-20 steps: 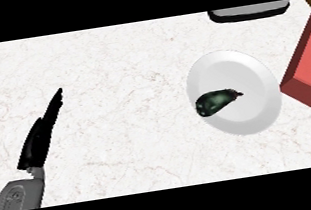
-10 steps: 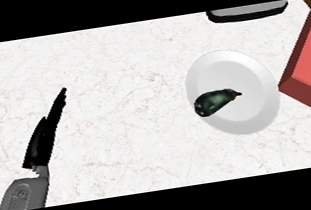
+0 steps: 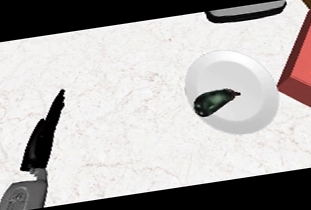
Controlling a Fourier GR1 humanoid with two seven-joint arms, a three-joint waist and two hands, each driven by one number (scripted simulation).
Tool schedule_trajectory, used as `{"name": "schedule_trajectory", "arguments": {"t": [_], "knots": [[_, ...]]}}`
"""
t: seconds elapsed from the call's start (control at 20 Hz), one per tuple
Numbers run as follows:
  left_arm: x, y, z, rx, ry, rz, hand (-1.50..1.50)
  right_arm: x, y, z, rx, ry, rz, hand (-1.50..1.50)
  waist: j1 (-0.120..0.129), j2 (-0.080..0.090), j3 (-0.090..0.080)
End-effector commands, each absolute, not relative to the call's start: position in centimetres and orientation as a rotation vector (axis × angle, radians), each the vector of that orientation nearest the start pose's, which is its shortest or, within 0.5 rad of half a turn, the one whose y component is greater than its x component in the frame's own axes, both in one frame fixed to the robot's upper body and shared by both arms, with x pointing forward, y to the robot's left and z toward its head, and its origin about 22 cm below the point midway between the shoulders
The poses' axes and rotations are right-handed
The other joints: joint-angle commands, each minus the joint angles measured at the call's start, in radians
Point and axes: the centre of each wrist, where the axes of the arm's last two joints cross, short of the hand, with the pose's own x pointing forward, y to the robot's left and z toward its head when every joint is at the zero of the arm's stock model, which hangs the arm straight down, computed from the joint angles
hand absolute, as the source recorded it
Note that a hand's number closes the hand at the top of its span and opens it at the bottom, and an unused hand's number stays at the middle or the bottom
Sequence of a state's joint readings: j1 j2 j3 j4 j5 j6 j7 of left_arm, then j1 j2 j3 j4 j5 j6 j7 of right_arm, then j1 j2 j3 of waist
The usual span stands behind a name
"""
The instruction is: Pick the cupcake from the plate and place it in the cardboard box
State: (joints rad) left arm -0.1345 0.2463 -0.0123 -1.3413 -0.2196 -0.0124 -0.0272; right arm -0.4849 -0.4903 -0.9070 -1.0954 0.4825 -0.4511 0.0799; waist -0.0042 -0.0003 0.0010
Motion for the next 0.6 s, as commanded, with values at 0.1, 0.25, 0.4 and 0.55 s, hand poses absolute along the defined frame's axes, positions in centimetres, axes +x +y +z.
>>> {"name": "schedule_trajectory", "arguments": {"t": [0.1, 0.25, 0.4, 0.55], "knots": [[27.8, 27.4, -0.8, 0.318, -1.458, -0.418, 0.0, 22.3, -52.0, 9.8, -1.44, -1.407, -0.753, -1.5, -0.003, -0.001, -0.001], [27.9, 29.7, -1.4, 0.339, -1.472, -0.407, 0.0, 19.9, -53.0, 9.8, -1.458, -1.422, -0.755, -1.5, -0.003, 0.0, -0.001], [27.5, 27.4, -1.4, 0.324, -1.465, -0.411, 0.0, 17.2, -54.0, 7.8, -1.484, -1.398, -0.796, -1.5, -0.001, -0.001, -0.001], [26.7, 29.1, -2.2, 0.32, -1.461, -0.419, 0.0, 16.2, -54.3, 6.8, -1.447, -1.383, -0.767, -1.5, 0.002, 0.0, -0.001]]}}
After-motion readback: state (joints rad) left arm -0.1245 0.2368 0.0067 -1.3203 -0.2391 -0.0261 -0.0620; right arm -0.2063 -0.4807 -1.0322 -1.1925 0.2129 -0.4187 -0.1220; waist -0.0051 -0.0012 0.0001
